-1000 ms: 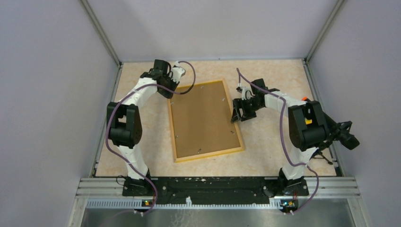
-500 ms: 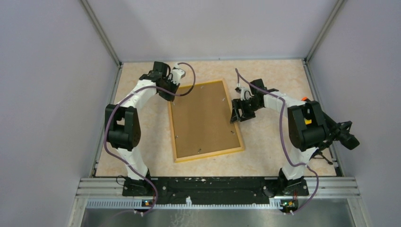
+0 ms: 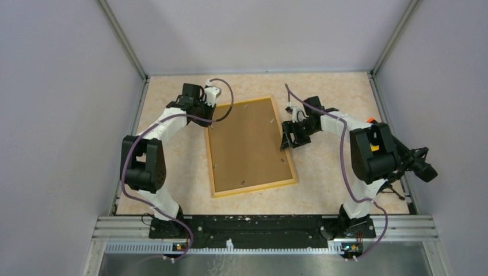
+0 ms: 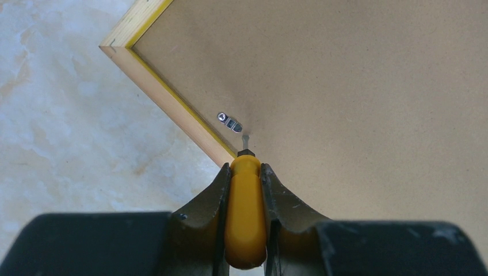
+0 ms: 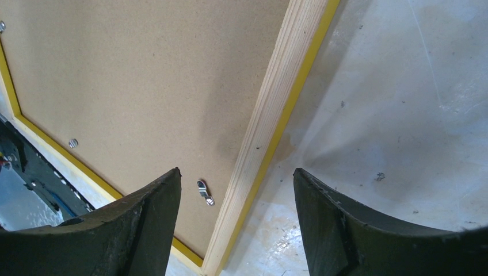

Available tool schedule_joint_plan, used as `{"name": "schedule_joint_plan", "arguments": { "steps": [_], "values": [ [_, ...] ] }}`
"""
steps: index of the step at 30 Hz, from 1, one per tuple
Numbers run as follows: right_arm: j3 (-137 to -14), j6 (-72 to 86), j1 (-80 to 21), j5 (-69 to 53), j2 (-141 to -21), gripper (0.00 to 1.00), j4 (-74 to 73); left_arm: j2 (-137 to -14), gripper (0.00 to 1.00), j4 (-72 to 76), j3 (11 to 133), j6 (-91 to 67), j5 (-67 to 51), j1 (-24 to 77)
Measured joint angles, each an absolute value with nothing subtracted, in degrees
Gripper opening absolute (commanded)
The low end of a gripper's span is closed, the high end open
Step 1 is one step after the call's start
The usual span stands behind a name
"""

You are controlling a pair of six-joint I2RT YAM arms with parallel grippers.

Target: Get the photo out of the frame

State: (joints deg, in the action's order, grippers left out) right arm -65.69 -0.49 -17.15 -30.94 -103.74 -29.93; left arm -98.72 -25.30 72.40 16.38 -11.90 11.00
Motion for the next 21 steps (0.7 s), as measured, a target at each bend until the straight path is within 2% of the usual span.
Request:
{"name": "schedule_joint_plan", "arguments": {
  "steps": [6, 12, 21],
  "values": [
    [-65.7, -1.6, -17.1, -30.3, -103.7, 0.69, -30.3, -92.8, 0.0, -17.3, 62.6, 14.8, -13.3, 9.0],
    [-65.6, -2.4, -17.1, -30.0, -103.7, 0.64, -30.3, -87.8, 0.0, -11.5, 52.5, 13.3, -16.8, 5.7],
    [-65.6, -4.4, -17.1, -29.6, -104.7, 0.58, -30.9, -87.1, 0.0, -6.5, 44.2, 10.5, -19.0, 3.9]
  ]
}}
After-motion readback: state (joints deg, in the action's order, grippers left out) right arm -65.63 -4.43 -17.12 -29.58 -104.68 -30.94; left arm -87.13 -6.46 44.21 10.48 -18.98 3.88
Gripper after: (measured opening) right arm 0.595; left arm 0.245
